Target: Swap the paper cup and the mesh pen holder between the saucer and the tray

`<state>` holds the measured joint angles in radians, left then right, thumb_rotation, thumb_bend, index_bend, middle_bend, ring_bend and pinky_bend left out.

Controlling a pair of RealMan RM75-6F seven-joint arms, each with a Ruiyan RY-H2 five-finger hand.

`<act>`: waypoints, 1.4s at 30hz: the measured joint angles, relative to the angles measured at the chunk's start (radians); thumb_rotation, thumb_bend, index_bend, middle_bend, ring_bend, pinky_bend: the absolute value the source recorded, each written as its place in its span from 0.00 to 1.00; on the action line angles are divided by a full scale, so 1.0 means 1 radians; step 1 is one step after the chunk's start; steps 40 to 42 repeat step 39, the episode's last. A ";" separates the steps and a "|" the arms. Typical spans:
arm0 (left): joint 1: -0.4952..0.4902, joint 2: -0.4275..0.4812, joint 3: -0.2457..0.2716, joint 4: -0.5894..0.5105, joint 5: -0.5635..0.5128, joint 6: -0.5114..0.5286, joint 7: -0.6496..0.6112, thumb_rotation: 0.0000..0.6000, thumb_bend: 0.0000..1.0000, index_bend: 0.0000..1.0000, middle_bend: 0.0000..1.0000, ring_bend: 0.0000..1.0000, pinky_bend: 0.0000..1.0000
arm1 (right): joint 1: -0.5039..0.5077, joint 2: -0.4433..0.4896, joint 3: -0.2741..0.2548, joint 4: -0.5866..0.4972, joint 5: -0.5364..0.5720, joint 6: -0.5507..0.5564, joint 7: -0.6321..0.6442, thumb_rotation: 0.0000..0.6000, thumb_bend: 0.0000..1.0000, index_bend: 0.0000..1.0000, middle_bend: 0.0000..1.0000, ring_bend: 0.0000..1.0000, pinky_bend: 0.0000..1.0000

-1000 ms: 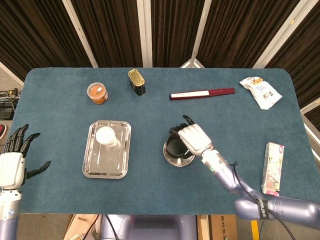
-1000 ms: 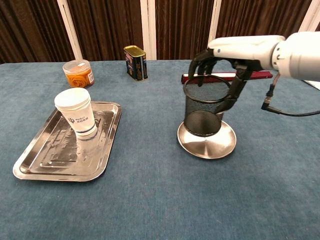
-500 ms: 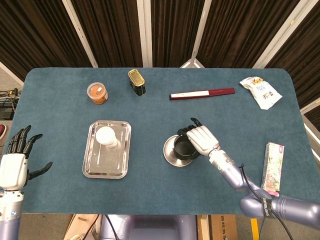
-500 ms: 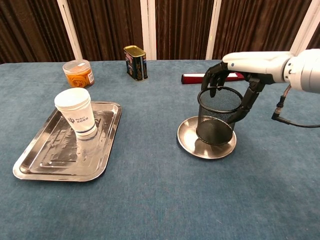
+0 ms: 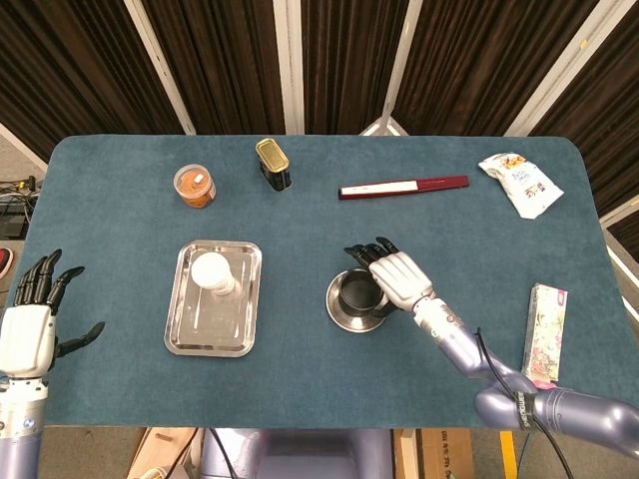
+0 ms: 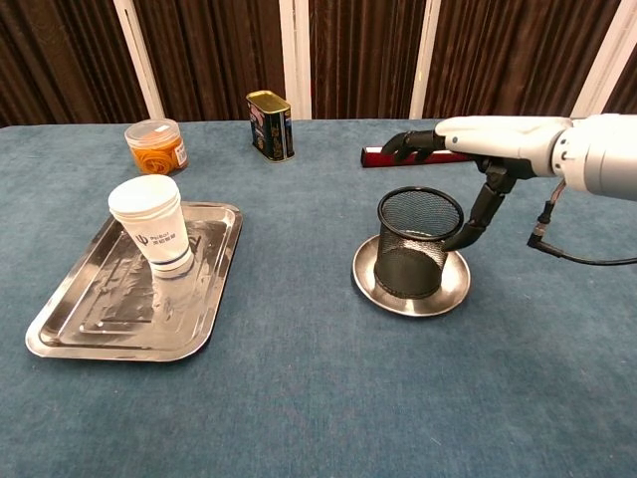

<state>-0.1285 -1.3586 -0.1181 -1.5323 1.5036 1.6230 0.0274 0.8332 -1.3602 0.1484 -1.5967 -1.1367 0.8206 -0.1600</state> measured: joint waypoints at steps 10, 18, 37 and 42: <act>0.001 0.007 -0.013 0.007 -0.018 -0.009 0.012 1.00 0.12 0.22 0.00 0.00 0.08 | -0.020 0.084 -0.004 -0.095 0.046 0.037 -0.052 1.00 0.00 0.00 0.00 0.00 0.00; 0.003 0.033 0.005 -0.018 -0.022 -0.035 0.046 1.00 0.12 0.22 0.00 0.00 0.07 | -0.192 0.234 -0.041 -0.194 -0.011 0.340 -0.115 1.00 0.00 0.00 0.00 0.00 0.00; 0.030 0.082 0.050 -0.104 -0.020 -0.060 0.129 1.00 0.12 0.21 0.00 0.00 0.07 | -0.629 0.123 -0.184 0.059 -0.237 0.777 -0.077 1.00 0.00 0.00 0.00 0.00 0.00; 0.028 0.083 0.051 -0.102 -0.021 -0.069 0.126 1.00 0.12 0.21 0.00 0.00 0.07 | -0.638 0.115 -0.170 0.067 -0.237 0.783 -0.071 1.00 0.00 0.00 0.00 0.00 0.00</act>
